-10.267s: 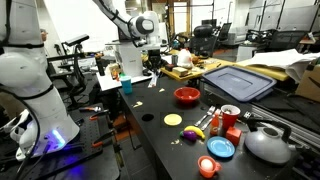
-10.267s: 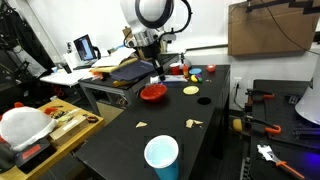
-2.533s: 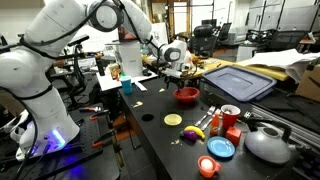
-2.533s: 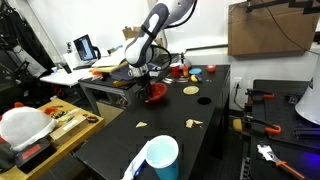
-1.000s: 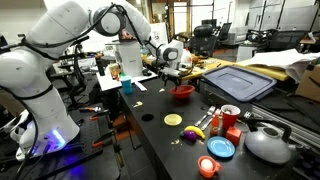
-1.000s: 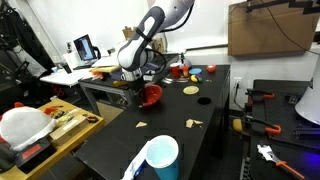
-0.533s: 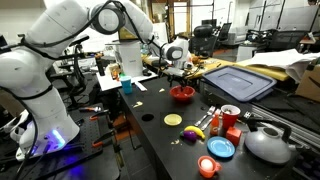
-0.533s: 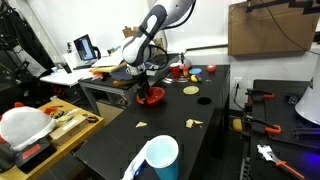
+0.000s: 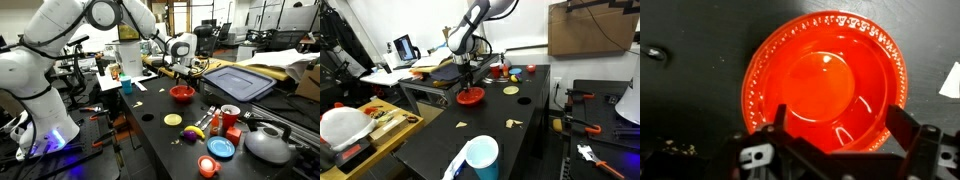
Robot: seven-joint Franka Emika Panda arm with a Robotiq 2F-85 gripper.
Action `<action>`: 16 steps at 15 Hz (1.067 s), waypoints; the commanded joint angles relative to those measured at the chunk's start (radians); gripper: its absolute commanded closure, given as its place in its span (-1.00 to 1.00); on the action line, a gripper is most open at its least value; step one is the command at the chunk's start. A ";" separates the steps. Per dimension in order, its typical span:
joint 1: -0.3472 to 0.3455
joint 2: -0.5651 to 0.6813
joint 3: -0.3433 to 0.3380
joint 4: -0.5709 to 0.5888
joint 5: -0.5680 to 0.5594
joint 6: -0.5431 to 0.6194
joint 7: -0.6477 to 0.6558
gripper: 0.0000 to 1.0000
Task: Move the toothpaste tube and red bowl to the left.
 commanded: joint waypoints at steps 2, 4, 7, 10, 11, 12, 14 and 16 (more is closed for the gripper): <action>0.027 -0.018 -0.017 -0.084 -0.013 0.035 0.026 -0.68; 0.045 -0.007 -0.025 -0.108 -0.029 0.052 0.033 -0.31; 0.071 0.015 -0.038 -0.126 -0.054 0.078 0.048 0.15; 0.088 0.018 -0.038 -0.133 -0.073 0.084 0.067 0.59; 0.092 0.017 -0.035 -0.130 -0.076 0.080 0.071 0.76; 0.095 0.016 -0.031 -0.130 -0.077 0.079 0.070 0.90; 0.103 0.011 -0.020 -0.130 -0.071 0.072 0.063 1.00; 0.112 -0.002 -0.006 -0.135 -0.066 0.069 0.051 1.00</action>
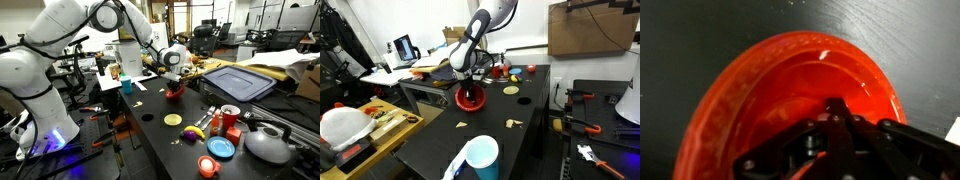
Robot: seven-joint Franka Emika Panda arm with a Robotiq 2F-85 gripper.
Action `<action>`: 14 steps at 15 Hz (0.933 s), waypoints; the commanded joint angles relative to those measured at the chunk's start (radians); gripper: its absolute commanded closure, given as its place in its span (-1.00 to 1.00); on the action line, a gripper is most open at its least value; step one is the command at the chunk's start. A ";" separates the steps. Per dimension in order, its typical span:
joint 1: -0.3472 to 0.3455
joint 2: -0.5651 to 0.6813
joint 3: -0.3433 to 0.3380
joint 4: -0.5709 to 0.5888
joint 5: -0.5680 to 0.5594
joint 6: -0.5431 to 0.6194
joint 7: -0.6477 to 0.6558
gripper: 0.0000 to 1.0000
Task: Move the toothpaste tube and red bowl to the left.
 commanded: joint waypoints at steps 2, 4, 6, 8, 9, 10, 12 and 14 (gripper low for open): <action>0.022 -0.040 0.032 -0.033 -0.001 0.011 0.008 1.00; 0.034 -0.047 0.045 -0.034 -0.003 0.011 0.003 1.00; 0.044 -0.051 0.056 -0.031 -0.003 0.006 -0.002 1.00; 0.053 -0.052 0.062 -0.028 -0.003 0.002 -0.004 1.00; 0.057 -0.053 0.063 -0.028 -0.003 0.002 -0.005 1.00; 0.060 -0.053 0.067 -0.027 -0.002 -0.001 -0.008 1.00; 0.063 -0.052 0.074 -0.028 0.000 -0.002 -0.011 1.00; 0.065 -0.053 0.083 -0.032 0.002 -0.003 -0.016 1.00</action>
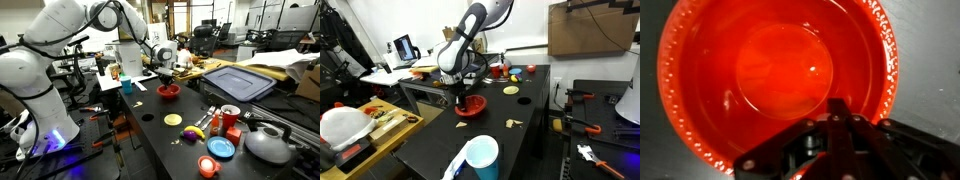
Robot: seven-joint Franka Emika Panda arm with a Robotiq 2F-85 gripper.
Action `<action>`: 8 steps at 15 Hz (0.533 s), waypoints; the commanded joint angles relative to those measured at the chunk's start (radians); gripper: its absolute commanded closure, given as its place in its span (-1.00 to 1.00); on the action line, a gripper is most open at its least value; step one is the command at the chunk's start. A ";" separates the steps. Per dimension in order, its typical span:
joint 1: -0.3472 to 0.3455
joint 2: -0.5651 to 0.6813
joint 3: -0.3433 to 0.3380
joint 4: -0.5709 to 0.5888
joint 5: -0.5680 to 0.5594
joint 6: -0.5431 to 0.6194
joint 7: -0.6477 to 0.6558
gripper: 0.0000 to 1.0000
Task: Move the toothpaste tube and red bowl to the left.
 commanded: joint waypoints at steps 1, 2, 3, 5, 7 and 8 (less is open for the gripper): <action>0.002 -0.031 0.014 -0.033 0.003 -0.003 -0.014 1.00; 0.004 -0.030 0.017 -0.034 0.004 -0.002 -0.016 1.00; 0.005 -0.030 0.021 -0.035 0.005 -0.002 -0.018 1.00; 0.007 -0.027 0.031 -0.033 0.007 -0.003 -0.021 1.00; 0.013 -0.023 0.041 -0.032 0.008 -0.004 -0.022 1.00; 0.018 -0.022 0.044 -0.032 0.008 -0.004 -0.022 1.00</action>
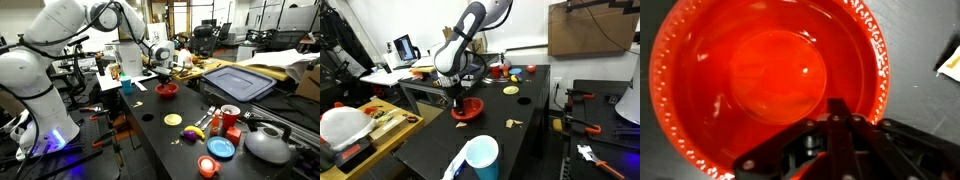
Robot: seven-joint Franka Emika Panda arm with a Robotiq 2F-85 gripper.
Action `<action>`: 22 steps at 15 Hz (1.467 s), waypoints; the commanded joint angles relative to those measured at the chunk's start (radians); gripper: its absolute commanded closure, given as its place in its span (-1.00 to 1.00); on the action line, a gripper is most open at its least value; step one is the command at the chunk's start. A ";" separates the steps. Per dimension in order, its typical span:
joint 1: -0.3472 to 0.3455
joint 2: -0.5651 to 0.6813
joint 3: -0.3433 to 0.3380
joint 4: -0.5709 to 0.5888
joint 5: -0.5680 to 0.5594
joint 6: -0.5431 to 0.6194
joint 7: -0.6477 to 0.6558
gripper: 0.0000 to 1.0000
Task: Move the toothpaste tube and red bowl to the left.
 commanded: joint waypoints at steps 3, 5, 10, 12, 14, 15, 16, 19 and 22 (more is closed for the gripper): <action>0.030 -0.012 0.022 -0.029 0.002 -0.003 -0.016 1.00; 0.046 -0.005 0.027 -0.031 -0.001 -0.003 -0.014 1.00; 0.111 0.029 0.030 -0.017 -0.018 -0.003 -0.001 1.00; 0.135 0.040 0.031 -0.008 -0.024 -0.005 0.003 1.00; 0.154 0.043 0.032 0.001 -0.032 -0.007 0.005 1.00; 0.161 0.044 0.032 0.004 -0.034 -0.008 0.005 1.00; 0.168 0.046 0.032 0.008 -0.035 -0.009 0.006 1.00; 0.181 0.048 0.032 0.018 -0.035 -0.011 0.005 1.00; 0.186 0.047 0.030 0.022 -0.037 -0.010 0.004 1.00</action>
